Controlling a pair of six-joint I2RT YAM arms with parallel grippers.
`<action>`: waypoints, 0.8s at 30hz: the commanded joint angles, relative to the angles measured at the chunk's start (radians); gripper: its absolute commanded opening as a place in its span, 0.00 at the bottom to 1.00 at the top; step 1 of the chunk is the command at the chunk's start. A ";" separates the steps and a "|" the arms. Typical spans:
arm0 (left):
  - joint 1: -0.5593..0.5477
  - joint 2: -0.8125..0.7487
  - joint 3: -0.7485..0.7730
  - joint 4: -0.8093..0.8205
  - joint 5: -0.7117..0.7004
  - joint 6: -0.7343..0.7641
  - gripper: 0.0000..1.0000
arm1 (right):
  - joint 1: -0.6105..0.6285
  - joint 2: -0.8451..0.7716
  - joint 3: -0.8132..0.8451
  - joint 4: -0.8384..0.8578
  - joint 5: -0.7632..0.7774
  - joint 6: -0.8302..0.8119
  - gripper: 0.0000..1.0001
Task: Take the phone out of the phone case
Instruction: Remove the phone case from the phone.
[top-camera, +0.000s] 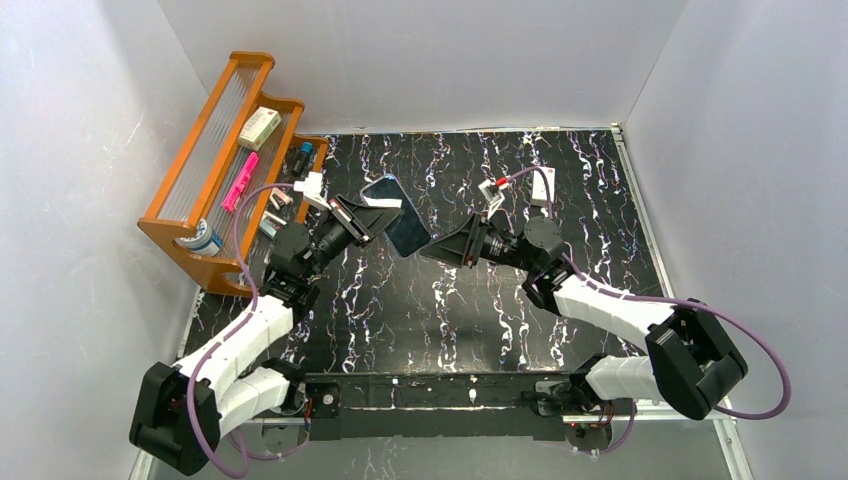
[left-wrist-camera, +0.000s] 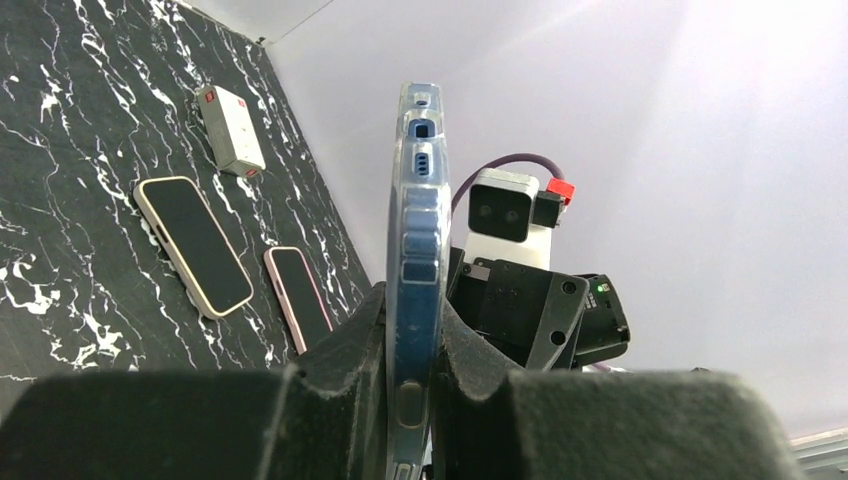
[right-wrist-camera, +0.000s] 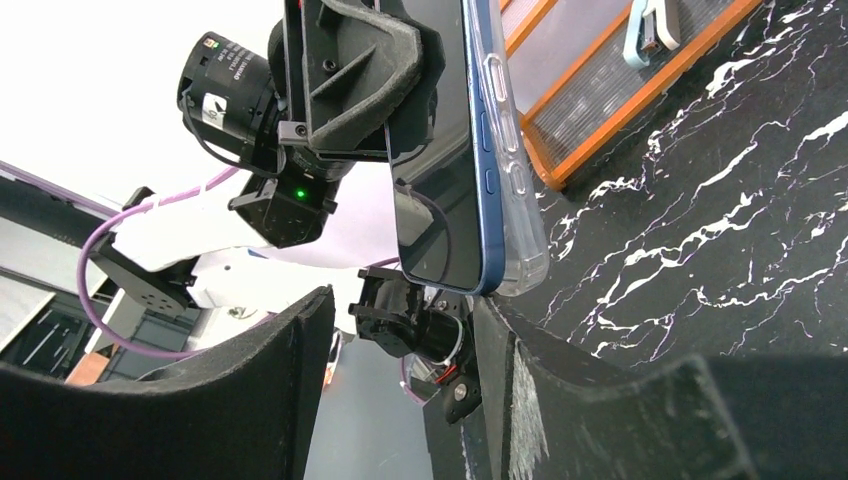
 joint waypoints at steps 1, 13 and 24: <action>-0.072 -0.040 -0.008 0.095 0.147 -0.080 0.00 | -0.034 0.014 0.055 0.114 0.038 0.023 0.62; -0.073 -0.049 -0.021 0.112 0.177 -0.098 0.00 | -0.096 0.024 0.075 0.087 -0.015 0.068 0.62; -0.073 -0.068 -0.041 0.116 0.189 -0.090 0.00 | -0.122 0.038 0.096 0.045 -0.038 0.093 0.61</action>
